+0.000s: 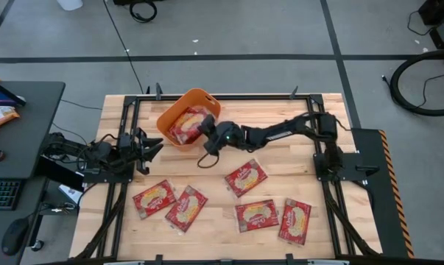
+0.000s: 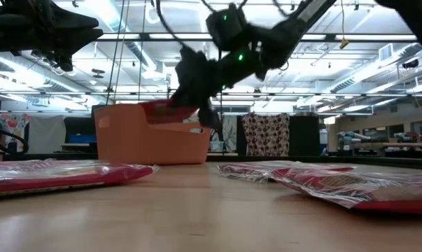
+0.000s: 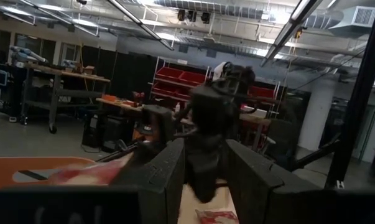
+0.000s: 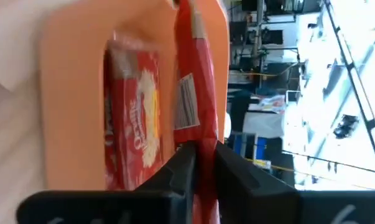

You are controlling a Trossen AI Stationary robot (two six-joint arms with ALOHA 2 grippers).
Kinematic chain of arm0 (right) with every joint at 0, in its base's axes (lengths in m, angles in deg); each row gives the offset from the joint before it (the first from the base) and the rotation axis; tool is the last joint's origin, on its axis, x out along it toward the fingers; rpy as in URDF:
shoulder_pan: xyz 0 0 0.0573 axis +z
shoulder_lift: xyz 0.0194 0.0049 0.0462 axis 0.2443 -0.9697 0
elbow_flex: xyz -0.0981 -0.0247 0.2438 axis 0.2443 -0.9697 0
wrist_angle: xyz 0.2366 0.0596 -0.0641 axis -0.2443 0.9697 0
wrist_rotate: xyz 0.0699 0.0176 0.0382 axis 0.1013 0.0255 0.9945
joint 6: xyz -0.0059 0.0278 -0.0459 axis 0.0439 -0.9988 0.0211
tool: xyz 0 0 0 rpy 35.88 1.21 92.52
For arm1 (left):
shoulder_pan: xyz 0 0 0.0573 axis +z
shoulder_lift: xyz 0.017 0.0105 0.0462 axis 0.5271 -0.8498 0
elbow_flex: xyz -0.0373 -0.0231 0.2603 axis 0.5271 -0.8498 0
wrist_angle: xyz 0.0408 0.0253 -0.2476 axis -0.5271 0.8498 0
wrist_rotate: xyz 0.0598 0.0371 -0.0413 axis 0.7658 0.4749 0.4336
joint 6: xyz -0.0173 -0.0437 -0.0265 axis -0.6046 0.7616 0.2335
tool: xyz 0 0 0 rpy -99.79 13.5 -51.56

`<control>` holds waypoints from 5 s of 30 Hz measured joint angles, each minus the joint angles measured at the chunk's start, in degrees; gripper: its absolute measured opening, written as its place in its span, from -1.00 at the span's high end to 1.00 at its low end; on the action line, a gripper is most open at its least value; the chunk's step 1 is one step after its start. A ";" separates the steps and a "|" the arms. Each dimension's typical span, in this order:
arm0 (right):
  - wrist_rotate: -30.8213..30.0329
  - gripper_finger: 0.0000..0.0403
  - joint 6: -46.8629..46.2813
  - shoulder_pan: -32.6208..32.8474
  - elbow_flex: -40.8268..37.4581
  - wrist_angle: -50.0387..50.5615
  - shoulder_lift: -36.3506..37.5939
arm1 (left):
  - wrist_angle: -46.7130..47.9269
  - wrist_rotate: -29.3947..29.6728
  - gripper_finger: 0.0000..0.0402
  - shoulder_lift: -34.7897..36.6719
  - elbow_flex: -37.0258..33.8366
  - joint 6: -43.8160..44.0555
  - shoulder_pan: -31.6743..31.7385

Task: Sort popcorn bags into baskets
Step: Put the red popcorn bag into the orange bin

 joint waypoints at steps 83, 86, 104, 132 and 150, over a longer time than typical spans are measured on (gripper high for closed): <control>21.42 0.55 -48.36 22.82 21.80 29.24 -19.30 | 0.02 -0.02 0.42 0.02 -0.02 2.08 -0.02; 21.26 0.81 -47.78 22.20 21.80 30.41 -19.30 | 0.29 -0.02 0.42 0.02 -0.01 2.05 -0.01; 4.74 0.98 -46.67 21.61 21.36 47.49 -8.00 | 0.32 -0.02 0.42 0.03 0.00 2.03 -0.02; -0.48 0.76 -50.88 15.91 21.47 65.22 8.57 | 0.33 -0.02 0.42 0.02 -0.01 2.05 0.00; 12.34 0.01 -59.93 18.07 -5.48 28.67 8.48 | 0.33 -0.02 0.42 0.04 -0.01 2.05 -0.01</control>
